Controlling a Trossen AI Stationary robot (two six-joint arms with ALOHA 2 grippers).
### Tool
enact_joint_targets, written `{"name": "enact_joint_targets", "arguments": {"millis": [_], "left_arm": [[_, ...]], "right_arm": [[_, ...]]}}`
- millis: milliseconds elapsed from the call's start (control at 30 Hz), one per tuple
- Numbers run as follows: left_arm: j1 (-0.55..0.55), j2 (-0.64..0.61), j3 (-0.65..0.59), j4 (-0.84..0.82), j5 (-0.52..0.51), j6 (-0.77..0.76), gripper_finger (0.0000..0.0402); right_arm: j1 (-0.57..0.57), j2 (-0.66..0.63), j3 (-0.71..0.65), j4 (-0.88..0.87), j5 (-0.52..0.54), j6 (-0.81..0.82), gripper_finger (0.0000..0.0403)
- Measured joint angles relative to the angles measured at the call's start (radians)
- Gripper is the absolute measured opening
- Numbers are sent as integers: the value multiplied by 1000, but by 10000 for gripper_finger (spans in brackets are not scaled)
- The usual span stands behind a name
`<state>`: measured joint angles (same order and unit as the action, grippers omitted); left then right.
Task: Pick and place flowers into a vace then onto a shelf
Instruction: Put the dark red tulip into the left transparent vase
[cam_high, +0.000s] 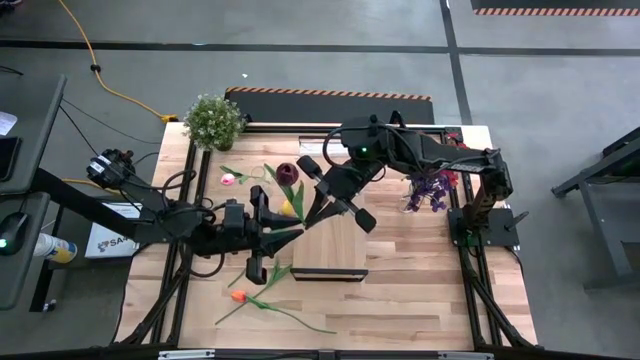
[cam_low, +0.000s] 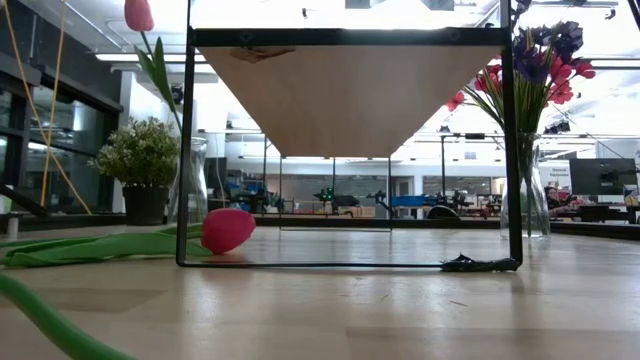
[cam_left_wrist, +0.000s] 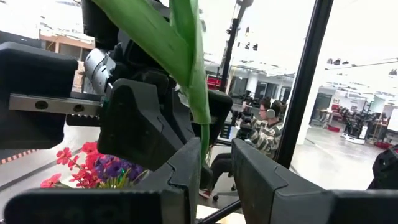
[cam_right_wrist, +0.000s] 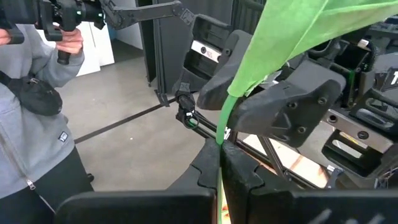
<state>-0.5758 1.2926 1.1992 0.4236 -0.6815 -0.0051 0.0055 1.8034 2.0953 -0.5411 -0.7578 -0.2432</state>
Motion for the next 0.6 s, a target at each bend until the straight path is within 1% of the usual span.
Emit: {"name": "enact_joint_targets", "arguments": {"millis": [600], "left_arm": [[0,0,0,-3,1,-7,124]], "right_arm": [[-7,15,0,15,-6,-1,0]]}}
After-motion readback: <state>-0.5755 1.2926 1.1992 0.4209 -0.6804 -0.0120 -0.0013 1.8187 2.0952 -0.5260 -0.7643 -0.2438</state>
